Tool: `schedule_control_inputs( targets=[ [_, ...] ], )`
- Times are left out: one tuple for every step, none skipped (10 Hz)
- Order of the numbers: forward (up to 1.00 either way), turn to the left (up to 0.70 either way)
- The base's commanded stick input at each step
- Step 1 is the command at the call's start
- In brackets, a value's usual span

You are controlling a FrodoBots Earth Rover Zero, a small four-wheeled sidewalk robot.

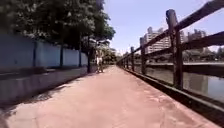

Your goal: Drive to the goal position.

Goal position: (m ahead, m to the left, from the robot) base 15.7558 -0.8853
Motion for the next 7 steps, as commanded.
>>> schedule_control_inputs(
  targets=[
    [0.97,0.01],
    [0.97,0.01],
    [0.97,0.01],
    [0.97,0.01],
    [0.97,0.01],
    [0.97,0.01],
    [0.97,0.01]
  ],
)
